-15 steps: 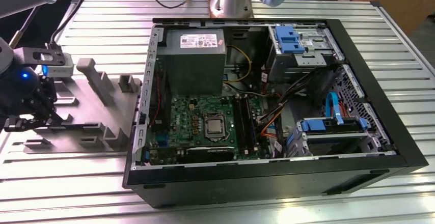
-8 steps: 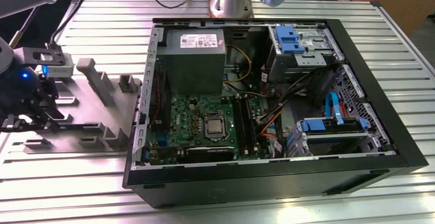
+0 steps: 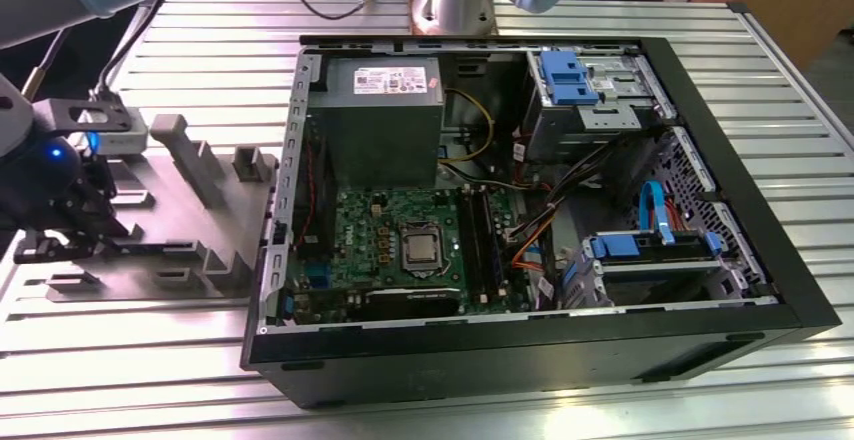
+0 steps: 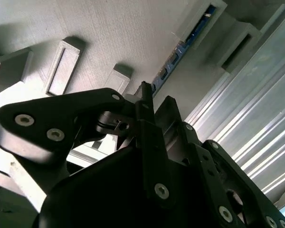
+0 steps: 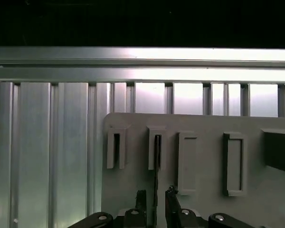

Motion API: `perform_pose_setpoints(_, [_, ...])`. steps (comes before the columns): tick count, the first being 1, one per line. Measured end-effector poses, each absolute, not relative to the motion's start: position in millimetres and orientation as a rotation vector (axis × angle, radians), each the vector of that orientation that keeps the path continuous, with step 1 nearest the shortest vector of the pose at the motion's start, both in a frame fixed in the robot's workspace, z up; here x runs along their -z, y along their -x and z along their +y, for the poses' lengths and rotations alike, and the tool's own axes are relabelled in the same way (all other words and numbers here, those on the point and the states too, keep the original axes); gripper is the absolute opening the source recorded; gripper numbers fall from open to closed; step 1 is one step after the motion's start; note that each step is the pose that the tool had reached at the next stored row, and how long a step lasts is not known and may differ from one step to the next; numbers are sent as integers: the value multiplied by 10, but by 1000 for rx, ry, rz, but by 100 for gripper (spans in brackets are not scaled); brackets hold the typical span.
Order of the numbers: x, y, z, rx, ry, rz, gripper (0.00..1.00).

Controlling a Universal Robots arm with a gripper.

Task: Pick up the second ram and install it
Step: 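Pick up the second ram and move it above second insertion slot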

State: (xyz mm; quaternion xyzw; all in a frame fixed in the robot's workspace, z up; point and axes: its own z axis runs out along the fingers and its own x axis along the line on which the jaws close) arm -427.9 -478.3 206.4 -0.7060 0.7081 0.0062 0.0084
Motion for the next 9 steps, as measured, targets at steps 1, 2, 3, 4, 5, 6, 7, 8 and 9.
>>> perform_pose_setpoints(1, [-2050, 4280, -4782, -19, 2214, 2205, 30])
perform_pose_setpoints(2, [-2033, 4281, -4781, -20, 2221, 2198, 30])
perform_pose_setpoints(3, [-2016, 4281, -4780, -20, 2228, 2191, 30])
perform_pose_setpoints(4, [-2004, 4282, -4779, -20, 2233, 2186, 30])
perform_pose_setpoints(5, [-1994, 4282, -4779, -20, 2238, 2181, 30])
perform_pose_setpoints(6, [-1994, 4283, -4779, -20, 2240, 2179, 30])
perform_pose_setpoints(7, [-1994, 4283, -4779, -20, 2240, 2179, 30])
perform_pose_setpoints(8, [-1994, 4283, -4779, -20, 2240, 2179, 30])
perform_pose_setpoints(9, [-1994, 4283, -4779, -20, 2240, 2179, 30])
